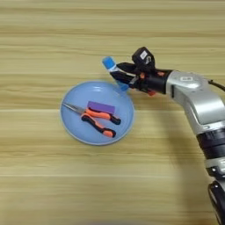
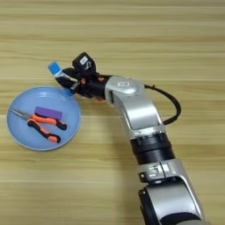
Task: Move the objects on the table
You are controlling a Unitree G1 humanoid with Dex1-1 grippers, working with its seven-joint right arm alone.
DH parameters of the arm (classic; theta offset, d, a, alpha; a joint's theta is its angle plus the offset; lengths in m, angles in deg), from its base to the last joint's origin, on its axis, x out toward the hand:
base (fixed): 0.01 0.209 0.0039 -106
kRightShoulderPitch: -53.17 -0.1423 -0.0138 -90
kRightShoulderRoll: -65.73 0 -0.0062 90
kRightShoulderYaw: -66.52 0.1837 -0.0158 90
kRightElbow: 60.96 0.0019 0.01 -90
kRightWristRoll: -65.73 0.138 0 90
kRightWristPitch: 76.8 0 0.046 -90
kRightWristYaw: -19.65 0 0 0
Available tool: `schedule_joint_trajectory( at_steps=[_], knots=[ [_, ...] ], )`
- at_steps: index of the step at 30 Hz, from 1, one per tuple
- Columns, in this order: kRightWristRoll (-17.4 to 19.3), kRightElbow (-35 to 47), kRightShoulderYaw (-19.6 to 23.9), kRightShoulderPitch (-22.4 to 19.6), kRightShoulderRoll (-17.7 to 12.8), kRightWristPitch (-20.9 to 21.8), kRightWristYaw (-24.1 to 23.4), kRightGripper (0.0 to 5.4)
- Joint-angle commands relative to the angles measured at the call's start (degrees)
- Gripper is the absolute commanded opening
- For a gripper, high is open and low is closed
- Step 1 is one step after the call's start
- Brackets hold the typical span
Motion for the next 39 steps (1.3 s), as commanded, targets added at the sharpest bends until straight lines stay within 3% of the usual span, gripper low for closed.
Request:
schedule_joint_trajectory(
  at_steps=[1, 10, 19, 27, 37, 39],
  knots=[
    [1.7, 4.1, 2.9, -2.0, -4.0, 0.3, -0.2, 1.43],
    [2.8, 5.4, 4.6, 3.5, -10.2, -1.7, 2.4, 1.43],
    [0.8, 2.2, 4.3, 8.9, -14.2, -0.2, 2.6, 1.43],
    [-2.0, -6.5, 3.5, 7.7, -13.6, 4.3, 0.2, 1.43],
    [-3.0, -9.4, 2.4, 7.6, -12.2, 6.9, -0.3, 1.43],
    [-2.9, -9.3, 2.4, 7.7, -12.1, 7.0, -0.2, 1.80]
  ],
)
